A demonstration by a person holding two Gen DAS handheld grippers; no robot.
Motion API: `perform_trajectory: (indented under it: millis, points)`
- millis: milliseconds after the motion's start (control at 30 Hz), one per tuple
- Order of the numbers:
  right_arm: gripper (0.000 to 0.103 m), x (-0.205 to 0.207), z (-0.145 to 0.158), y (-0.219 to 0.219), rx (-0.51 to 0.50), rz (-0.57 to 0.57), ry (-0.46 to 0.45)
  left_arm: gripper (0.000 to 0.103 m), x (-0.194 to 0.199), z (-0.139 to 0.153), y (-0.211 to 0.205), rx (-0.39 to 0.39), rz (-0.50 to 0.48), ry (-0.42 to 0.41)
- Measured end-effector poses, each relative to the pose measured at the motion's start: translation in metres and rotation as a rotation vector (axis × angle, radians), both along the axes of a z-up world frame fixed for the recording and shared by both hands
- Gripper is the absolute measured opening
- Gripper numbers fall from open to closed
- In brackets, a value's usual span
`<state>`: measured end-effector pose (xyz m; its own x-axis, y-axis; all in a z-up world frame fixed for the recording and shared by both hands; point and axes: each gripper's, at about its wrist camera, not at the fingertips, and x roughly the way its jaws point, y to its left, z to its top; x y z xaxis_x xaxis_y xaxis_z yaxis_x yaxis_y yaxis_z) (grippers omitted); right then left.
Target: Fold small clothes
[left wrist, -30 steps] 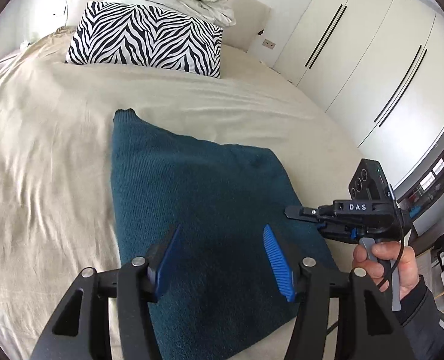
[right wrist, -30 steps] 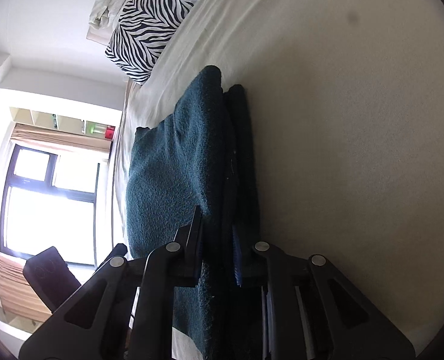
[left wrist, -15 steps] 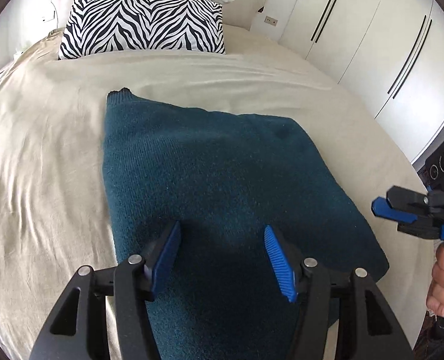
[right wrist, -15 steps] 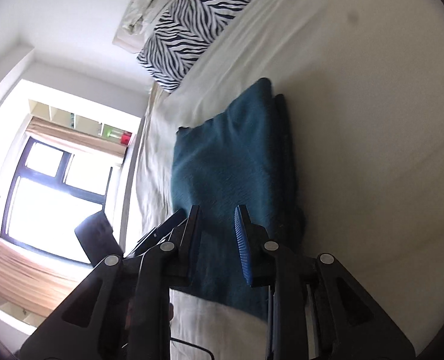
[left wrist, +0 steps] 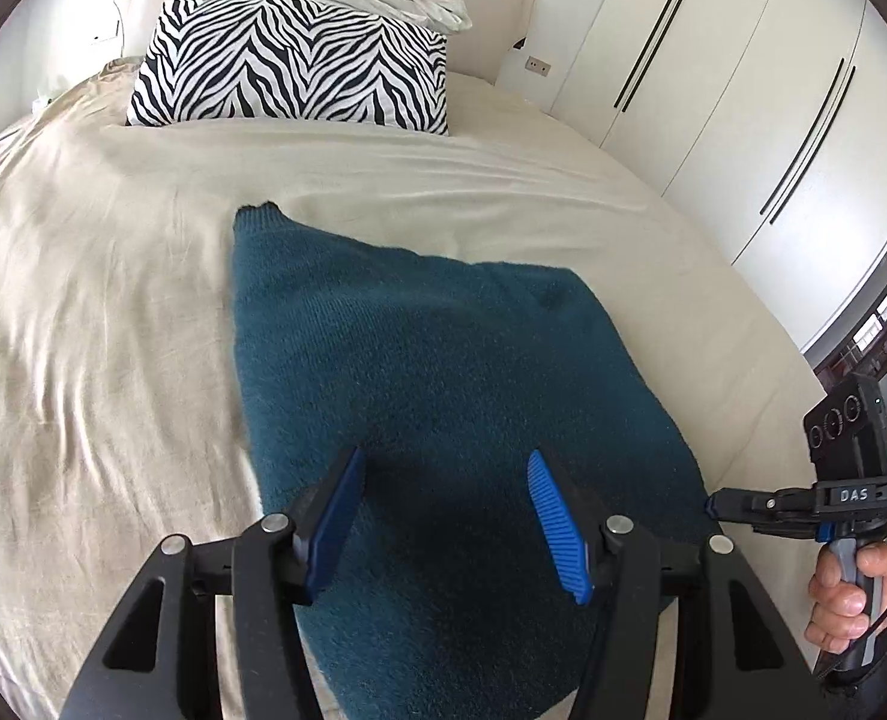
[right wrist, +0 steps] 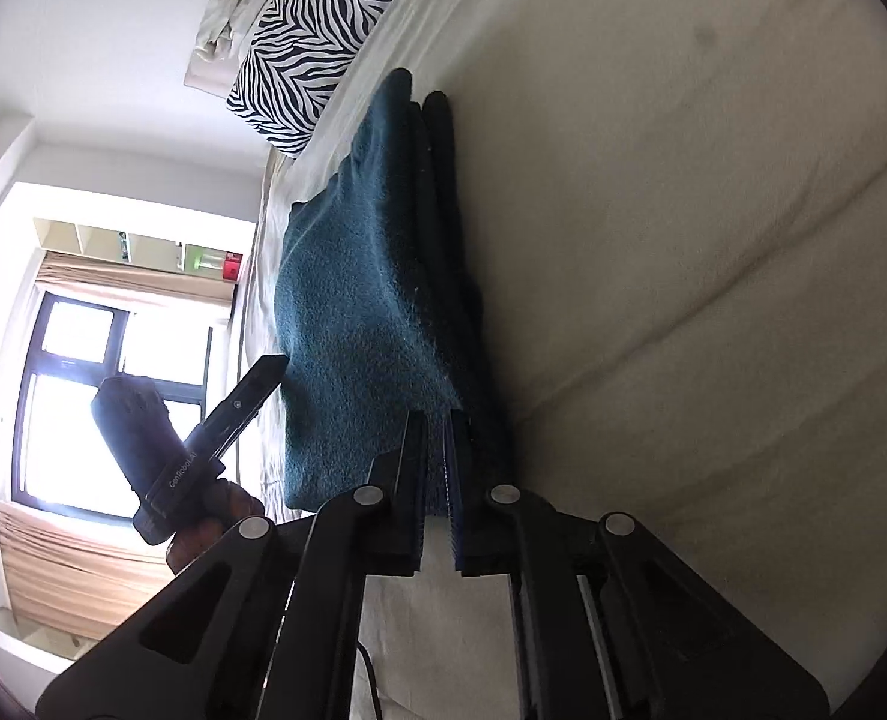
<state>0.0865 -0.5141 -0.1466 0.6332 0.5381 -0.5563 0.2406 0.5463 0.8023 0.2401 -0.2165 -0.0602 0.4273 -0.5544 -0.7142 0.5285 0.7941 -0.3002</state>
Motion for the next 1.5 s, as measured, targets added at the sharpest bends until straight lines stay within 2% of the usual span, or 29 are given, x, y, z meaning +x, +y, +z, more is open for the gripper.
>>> perform_trajectory:
  millis: [100, 133, 200, 267, 300, 400, 467, 533, 567, 633, 733, 800, 833, 867, 967, 1033, 1167, 1233, 1300, 1367, 1500]
  points:
    - [0.007, 0.013, 0.031, -0.001, -0.020, 0.021, -0.067, 0.060, 0.021, 0.008, 0.003, -0.016, 0.029, -0.005]
    - [0.010, 0.026, 0.039, 0.000, -0.014, 0.031, -0.089, 0.060, 0.030, 0.010, 0.002, -0.023, 0.038, -0.005]
    - [0.024, 0.052, 0.050, 0.001, 0.008, 0.054, -0.131, 0.057, 0.049, 0.012, -0.004, -0.040, 0.041, 0.009]
    - [0.063, 0.086, 0.055, 0.007, 0.040, 0.084, -0.172, 0.046, 0.066, 0.010, -0.014, -0.051, 0.034, 0.039]
    - [0.064, 0.106, 0.056, 0.010, 0.049, 0.072, -0.176, 0.046, 0.073, 0.007, -0.019, -0.042, 0.035, 0.043]
    - [0.064, 0.162, 0.043, 0.022, 0.103, 0.093, -0.154, 0.042, 0.090, -0.016, -0.033, 0.031, 0.039, 0.092]
    - [0.064, 0.183, 0.026, 0.027, 0.089, 0.080, -0.092, 0.042, 0.097, -0.031, -0.034, 0.031, 0.042, 0.113]
    - [0.059, 0.199, 0.008, 0.025, 0.068, 0.066, -0.042, 0.042, 0.100, -0.036, -0.033, 0.015, 0.042, 0.125]
    - [0.053, 0.204, -0.001, 0.020, 0.080, 0.053, -0.036, 0.043, 0.101, -0.037, -0.033, 0.018, 0.037, 0.124]
    - [0.051, 0.204, -0.004, 0.010, 0.109, 0.028, -0.057, 0.043, 0.101, -0.039, -0.037, 0.040, 0.023, 0.112]
    - [0.051, 0.203, -0.011, -0.008, 0.059, -0.027, -0.058, 0.043, 0.100, -0.044, -0.038, 0.050, 0.021, 0.092]
    - [0.044, 0.201, -0.022, -0.019, 0.121, -0.036, -0.065, 0.043, 0.099, -0.045, -0.040, 0.057, 0.024, 0.082]
    - [0.037, 0.199, -0.024, -0.020, 0.114, -0.043, -0.057, 0.043, 0.098, -0.045, -0.040, 0.062, 0.022, 0.078]
    - [0.035, 0.199, -0.025, -0.019, 0.097, -0.044, -0.055, 0.043, 0.099, -0.045, -0.041, 0.067, 0.020, 0.076]
    - [0.037, 0.190, -0.022, -0.020, 0.076, -0.079, -0.050, 0.043, 0.099, -0.045, -0.040, 0.069, 0.018, 0.075]
    - [0.041, 0.172, -0.007, -0.019, 0.040, -0.098, -0.068, 0.043, 0.098, -0.045, -0.040, 0.068, 0.016, 0.072]
    - [0.041, 0.153, 0.018, 0.008, 0.059, 0.021, -0.137, 0.044, 0.098, -0.046, -0.041, 0.077, 0.015, 0.056]
    - [0.041, 0.155, 0.019, 0.025, 0.020, 0.086, -0.125, 0.044, 0.097, -0.046, -0.041, 0.080, 0.013, 0.049]
    - [0.041, 0.156, 0.006, 0.033, 0.014, 0.126, -0.084, 0.044, 0.096, -0.046, -0.042, 0.080, 0.009, 0.044]
    - [0.041, 0.149, -0.005, 0.032, 0.028, 0.122, -0.095, 0.044, 0.094, -0.046, -0.041, 0.080, 0.007, 0.035]
    - [0.041, 0.127, -0.003, 0.026, 0.066, 0.103, -0.120, 0.044, 0.094, -0.046, -0.040, 0.079, 0.008, 0.031]
